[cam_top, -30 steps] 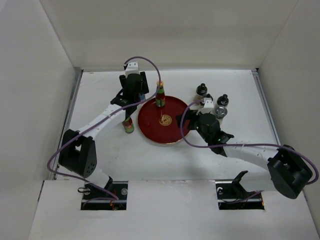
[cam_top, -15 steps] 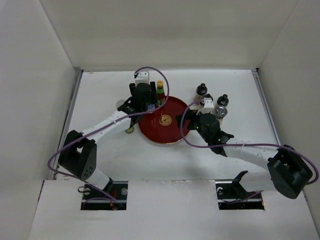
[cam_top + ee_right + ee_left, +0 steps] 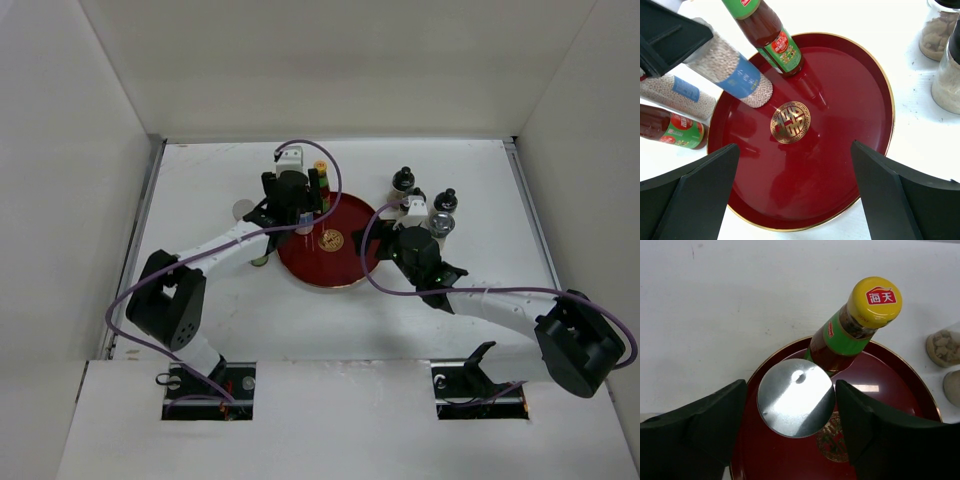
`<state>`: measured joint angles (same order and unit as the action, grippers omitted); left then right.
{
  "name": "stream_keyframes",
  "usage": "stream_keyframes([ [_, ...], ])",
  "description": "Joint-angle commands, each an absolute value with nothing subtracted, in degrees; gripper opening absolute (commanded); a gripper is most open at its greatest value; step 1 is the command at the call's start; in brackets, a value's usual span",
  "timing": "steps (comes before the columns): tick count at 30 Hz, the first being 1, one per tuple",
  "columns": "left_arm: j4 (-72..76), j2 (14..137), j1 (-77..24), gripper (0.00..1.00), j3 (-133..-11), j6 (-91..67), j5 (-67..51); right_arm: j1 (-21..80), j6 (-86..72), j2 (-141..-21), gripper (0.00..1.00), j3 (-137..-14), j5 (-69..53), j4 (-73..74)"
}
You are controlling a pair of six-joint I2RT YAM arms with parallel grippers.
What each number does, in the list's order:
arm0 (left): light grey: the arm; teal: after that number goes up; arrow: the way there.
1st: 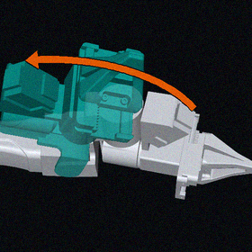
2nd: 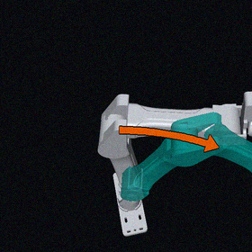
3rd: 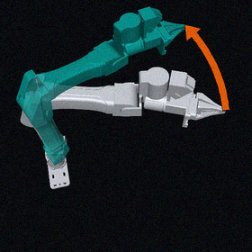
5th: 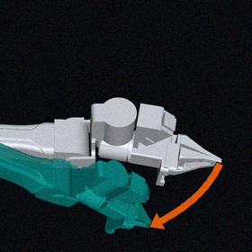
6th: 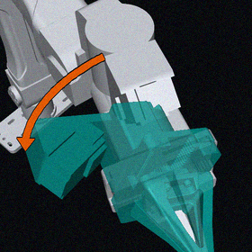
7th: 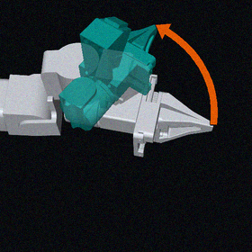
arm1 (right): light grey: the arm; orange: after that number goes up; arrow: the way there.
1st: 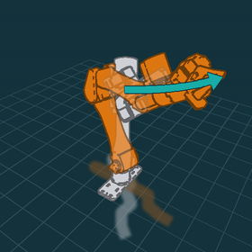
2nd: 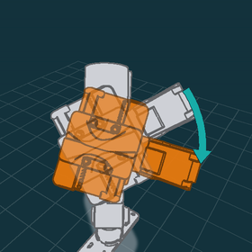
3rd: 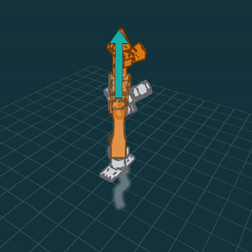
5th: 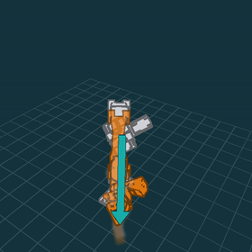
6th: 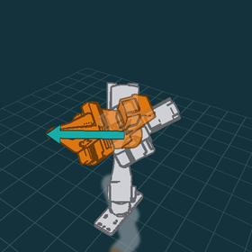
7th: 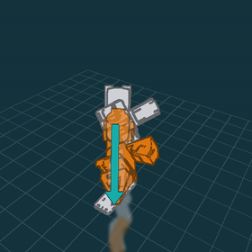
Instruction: Organize the condiment bottles
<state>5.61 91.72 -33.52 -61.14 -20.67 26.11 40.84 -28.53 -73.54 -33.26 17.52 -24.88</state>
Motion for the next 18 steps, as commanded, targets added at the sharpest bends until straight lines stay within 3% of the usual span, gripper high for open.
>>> stream_keyframes([
  [1,11.2,89.4,-34.2,0.74,-60.8,-21.1,26.4,40.6,-29.0,-72.4,1.0,-33.7,17.5,-27.4],
  [4,11.6,85.6,-34.6,0.82,-60.1,-20.4,27.2,40.6,-28.7,-72.2,1.0,-33.8,17.8,-27.8],
  [8,11.0,77.8,-35.5,0.82,-58.5,-18.7,29.3,40.6,-28.8,-72.4,1.0,-33.9,17.7,-27.3],
  [10,9.9,74.0,-35.7,0.77,-57.1,-18.5,31.5,40.6,-28.7,-71.9,1.0,-33.6,17.9,-27.8],
  [14,3.3,64.5,-36.4,0.52,-52.4,-19.2,38.2,40.6,-28.9,-72.1,1.0,-33.7,17.5,-27.4],
  [18,-7.3,57.6,-34.4,0.51,-49.7,-22.9,40.6,40.5,-29.2,-73.2,1.0,-33.9,17.2,-27.5],
])
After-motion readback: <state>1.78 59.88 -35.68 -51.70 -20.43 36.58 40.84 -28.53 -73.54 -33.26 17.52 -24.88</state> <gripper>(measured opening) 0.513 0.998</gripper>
